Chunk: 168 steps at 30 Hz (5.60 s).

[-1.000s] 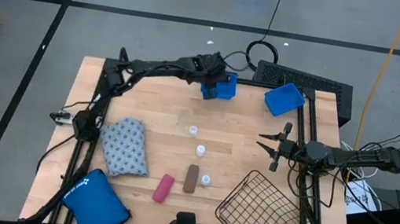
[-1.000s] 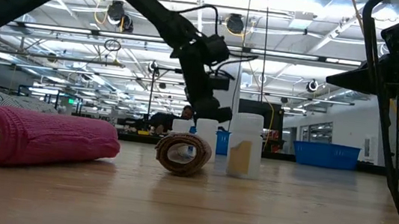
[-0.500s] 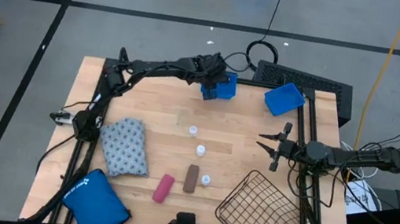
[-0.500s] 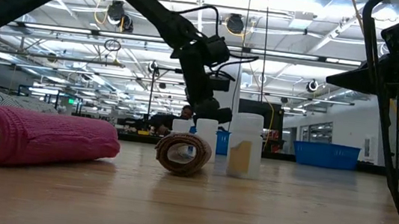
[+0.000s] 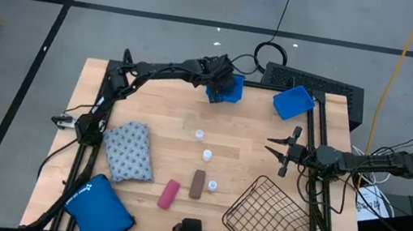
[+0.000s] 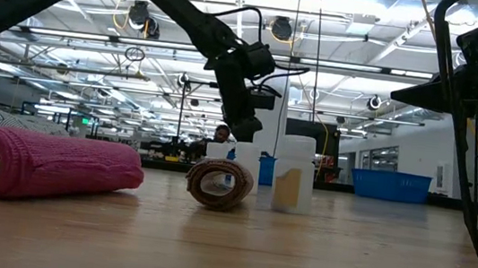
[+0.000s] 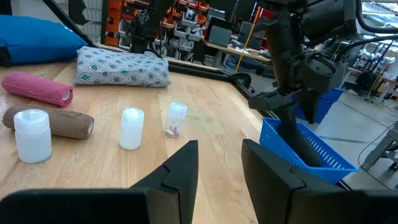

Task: Pick & Place Medicine items
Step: Put the pink rolled gauze into the left blue bin

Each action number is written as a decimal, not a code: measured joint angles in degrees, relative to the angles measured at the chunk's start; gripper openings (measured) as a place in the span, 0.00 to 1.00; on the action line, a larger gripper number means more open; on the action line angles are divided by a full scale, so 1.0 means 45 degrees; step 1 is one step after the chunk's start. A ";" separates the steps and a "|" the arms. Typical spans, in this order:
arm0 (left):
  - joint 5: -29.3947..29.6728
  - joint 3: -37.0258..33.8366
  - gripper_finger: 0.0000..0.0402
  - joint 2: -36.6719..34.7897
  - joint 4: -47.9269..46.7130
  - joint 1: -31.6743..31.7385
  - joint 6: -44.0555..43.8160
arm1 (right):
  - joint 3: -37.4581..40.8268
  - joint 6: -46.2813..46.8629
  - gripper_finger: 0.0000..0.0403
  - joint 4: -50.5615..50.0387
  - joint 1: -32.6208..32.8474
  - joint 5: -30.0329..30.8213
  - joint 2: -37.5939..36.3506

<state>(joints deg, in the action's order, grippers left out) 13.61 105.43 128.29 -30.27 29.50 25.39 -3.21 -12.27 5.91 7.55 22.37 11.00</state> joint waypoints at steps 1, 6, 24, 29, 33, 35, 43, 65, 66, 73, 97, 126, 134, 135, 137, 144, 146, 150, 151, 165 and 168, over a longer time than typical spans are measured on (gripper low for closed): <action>0.0004 0.0000 0.57 0.0000 0.0062 0.0000 0.0004 | -0.0003 0.0000 0.29 0.0000 0.0000 0.0003 -0.0003; 0.0946 -0.0005 0.57 -0.0498 0.0331 -0.0189 0.0578 | 0.0002 0.0000 0.29 0.0000 -0.0004 0.0000 0.0000; -0.0470 0.0003 0.57 -0.6348 -0.4830 -0.3109 -0.4507 | 0.0000 0.0000 0.29 -0.0015 0.0000 -0.0005 0.0000; -0.1590 0.0005 0.57 -0.7098 -0.7257 -0.4819 -0.7489 | -0.0002 0.0000 0.29 -0.0015 0.0000 -0.0005 0.0000; -0.1598 0.0005 0.57 -0.7073 -0.8735 -0.6530 -0.9467 | 0.0002 0.0000 0.29 -0.0015 -0.0005 0.0000 0.0000; -0.1598 0.0001 0.57 -0.6867 -0.9216 -0.7401 -1.0559 | -0.0003 0.0000 0.29 -0.0015 0.0000 0.0000 -0.0001; -0.0408 -0.0015 0.57 -0.5685 -0.9470 -1.0870 -1.5762 | -0.0003 0.0000 0.29 -0.0015 0.0000 0.0000 0.0000; -0.1647 -0.0015 0.57 -0.1234 -1.0038 -1.2692 -2.4965 | -0.0001 0.0000 0.29 -0.0019 0.0000 0.0001 -0.0004; -0.1651 -0.0015 0.57 -0.1215 -1.0067 -1.2732 -2.5129 | -0.0003 0.0000 0.29 -0.0019 -0.0001 0.0001 -0.0005; -0.1713 -0.0479 0.57 -0.1224 -0.9760 -1.3041 -2.5796 | -0.0002 0.0000 0.29 -0.0019 -0.0001 0.0000 -0.0004; -0.0671 -0.4946 0.57 -0.3832 -0.5060 -1.3545 -2.7015 | 0.0002 0.0000 0.29 0.0004 -0.0004 0.0005 0.0015; -0.0972 -0.6599 0.57 -0.4895 -0.4565 -1.2628 -2.8140 | 0.0000 0.0000 0.29 0.0009 -0.0002 0.0005 0.0010; -0.1182 -0.6622 0.57 -0.4436 -0.2898 -1.2646 -2.8103 | -0.0002 0.0000 0.29 0.0009 0.0000 0.0005 0.0010; -0.1278 -0.6612 0.57 -0.4314 -0.2867 -1.2636 -2.8125 | 0.0002 0.0000 0.29 0.0005 -0.0005 0.0005 0.0010; -0.1427 -0.6604 0.57 -0.4155 -0.3118 -1.2628 -2.8219 | 0.0001 0.0000 0.29 0.0005 -0.0001 0.0008 0.0010; -0.1620 -0.6620 0.57 -0.3852 -0.3883 -1.2624 -2.8499 | 0.0002 0.0000 0.29 -0.0005 -0.0001 0.0000 0.0066; -0.1647 -0.6623 0.57 -0.3835 -0.4011 -1.2621 -2.8649 | -0.0003 0.0000 0.29 -0.0005 0.0000 0.0005 0.0102; -0.1686 -0.6625 0.57 -0.3832 -0.4021 -1.2628 -2.8851 | 0.0002 0.0000 0.29 -0.0008 -0.0005 0.0005 0.0117; -0.1690 -0.6625 0.57 -0.3824 -0.4030 -1.2628 -2.8936 | -0.0002 0.0000 0.29 -0.0005 -0.0002 0.0005 0.0121; -0.3118 -0.6594 0.37 -0.3064 -0.3909 -1.2359 -2.8717 | 0.0002 0.0000 0.29 -0.0015 0.0000 0.0005 0.0121; -0.2986 -0.6634 0.29 -0.3281 -0.3908 -1.2162 -2.8130 | -0.0001 0.0000 0.29 -0.0015 -0.0003 0.0000 0.0121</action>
<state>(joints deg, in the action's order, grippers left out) 0.17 75.57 113.52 -47.85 -25.23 -101.20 -3.21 -12.27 5.85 7.54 22.37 11.55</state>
